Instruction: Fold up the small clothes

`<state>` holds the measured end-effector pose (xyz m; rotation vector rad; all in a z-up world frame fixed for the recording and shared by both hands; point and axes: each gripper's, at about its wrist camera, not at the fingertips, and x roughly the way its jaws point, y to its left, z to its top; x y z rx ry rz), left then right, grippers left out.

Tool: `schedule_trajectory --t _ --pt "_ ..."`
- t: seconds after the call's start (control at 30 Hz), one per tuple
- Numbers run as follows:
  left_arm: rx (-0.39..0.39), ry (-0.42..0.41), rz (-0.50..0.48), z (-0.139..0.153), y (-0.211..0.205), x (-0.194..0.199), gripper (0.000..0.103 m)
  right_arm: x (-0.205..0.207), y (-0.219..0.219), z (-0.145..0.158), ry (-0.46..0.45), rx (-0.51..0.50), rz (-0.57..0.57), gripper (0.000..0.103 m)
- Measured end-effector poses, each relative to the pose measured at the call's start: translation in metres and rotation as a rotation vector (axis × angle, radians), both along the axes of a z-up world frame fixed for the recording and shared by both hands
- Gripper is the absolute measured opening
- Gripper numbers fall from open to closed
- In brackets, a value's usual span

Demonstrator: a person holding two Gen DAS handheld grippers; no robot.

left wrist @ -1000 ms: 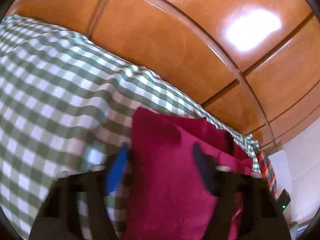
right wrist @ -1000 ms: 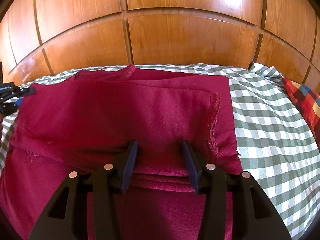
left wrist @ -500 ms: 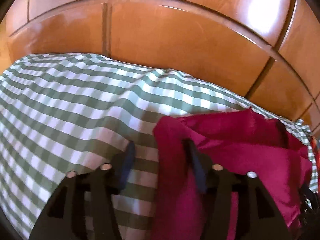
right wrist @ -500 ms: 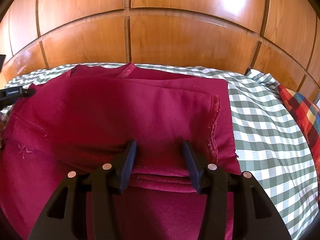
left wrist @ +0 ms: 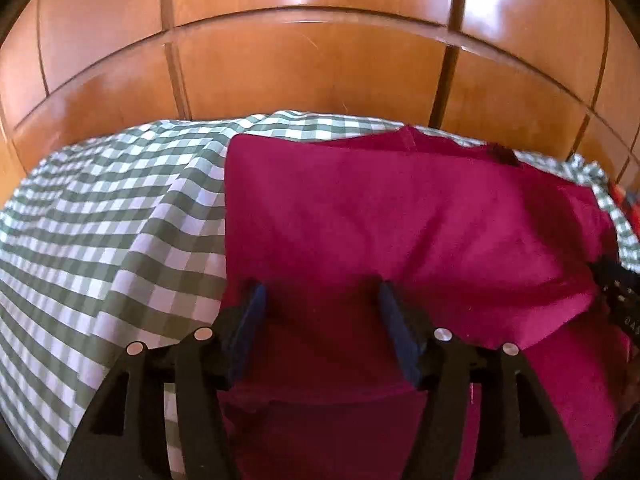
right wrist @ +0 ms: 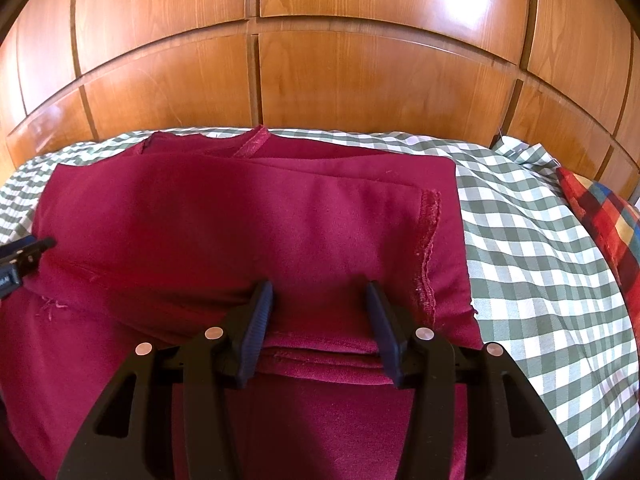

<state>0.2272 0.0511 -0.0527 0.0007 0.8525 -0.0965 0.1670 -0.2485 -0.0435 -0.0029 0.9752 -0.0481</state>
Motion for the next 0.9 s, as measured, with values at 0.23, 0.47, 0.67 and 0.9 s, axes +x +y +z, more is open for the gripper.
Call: schedule_trajectory --t 0.23,0.47,0.67,0.9 --pt "0.039 -0.021 0.038 0.020 -0.003 -0.027 0.060 0.000 -0.002 0.000 0.000 0.018 -0.003 0.048" --pt "-0.011 -0.062 0.033 0.041 -0.002 -0.078 0.064 0.001 -0.003 0.000 0.003 0.022 -0.002 0.049" --pt "-0.036 -0.050 0.055 0.044 0.005 -0.115 0.064 0.001 0.000 0.006 0.020 -0.040 -0.025 0.069" --pt "-0.024 -0.025 0.064 0.037 0.017 -0.149 0.068 -0.023 -0.002 0.021 0.055 -0.022 -0.041 0.090"
